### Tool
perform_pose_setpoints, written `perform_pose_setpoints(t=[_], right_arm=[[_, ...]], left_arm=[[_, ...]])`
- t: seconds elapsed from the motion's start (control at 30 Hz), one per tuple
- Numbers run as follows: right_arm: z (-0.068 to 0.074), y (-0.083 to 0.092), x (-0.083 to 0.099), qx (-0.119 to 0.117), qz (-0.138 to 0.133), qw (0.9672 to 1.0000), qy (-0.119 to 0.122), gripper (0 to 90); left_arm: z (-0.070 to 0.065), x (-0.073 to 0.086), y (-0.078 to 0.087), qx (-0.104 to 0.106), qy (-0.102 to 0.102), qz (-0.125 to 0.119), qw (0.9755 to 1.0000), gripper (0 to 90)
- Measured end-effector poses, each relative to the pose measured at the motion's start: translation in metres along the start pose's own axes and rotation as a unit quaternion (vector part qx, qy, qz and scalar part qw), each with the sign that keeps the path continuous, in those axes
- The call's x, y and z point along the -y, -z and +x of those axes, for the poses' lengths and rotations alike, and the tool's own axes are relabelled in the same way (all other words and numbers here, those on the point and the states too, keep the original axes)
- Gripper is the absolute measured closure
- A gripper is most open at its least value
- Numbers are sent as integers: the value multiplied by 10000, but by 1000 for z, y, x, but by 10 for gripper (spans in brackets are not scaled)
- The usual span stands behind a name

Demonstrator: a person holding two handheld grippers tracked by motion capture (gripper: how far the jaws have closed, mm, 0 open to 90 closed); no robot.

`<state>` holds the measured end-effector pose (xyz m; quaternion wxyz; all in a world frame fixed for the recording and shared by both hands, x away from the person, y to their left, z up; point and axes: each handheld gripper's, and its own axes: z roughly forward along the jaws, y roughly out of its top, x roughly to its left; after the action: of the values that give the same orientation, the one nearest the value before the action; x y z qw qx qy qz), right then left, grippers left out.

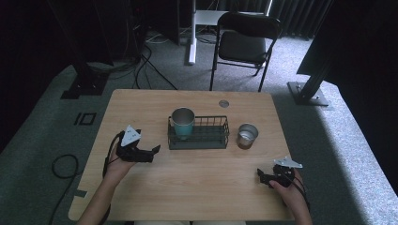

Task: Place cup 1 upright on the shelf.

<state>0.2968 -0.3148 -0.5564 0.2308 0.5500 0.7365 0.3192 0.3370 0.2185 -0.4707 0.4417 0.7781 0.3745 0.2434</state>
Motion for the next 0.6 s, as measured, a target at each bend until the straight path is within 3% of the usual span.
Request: perform_pose_setpoints(t=[0.6], right_arm=[[0, 0, 0, 1, -1, 10000, 10, 125]], left_arm=[[9, 43, 15, -112, 308, 240, 9992, 4]])
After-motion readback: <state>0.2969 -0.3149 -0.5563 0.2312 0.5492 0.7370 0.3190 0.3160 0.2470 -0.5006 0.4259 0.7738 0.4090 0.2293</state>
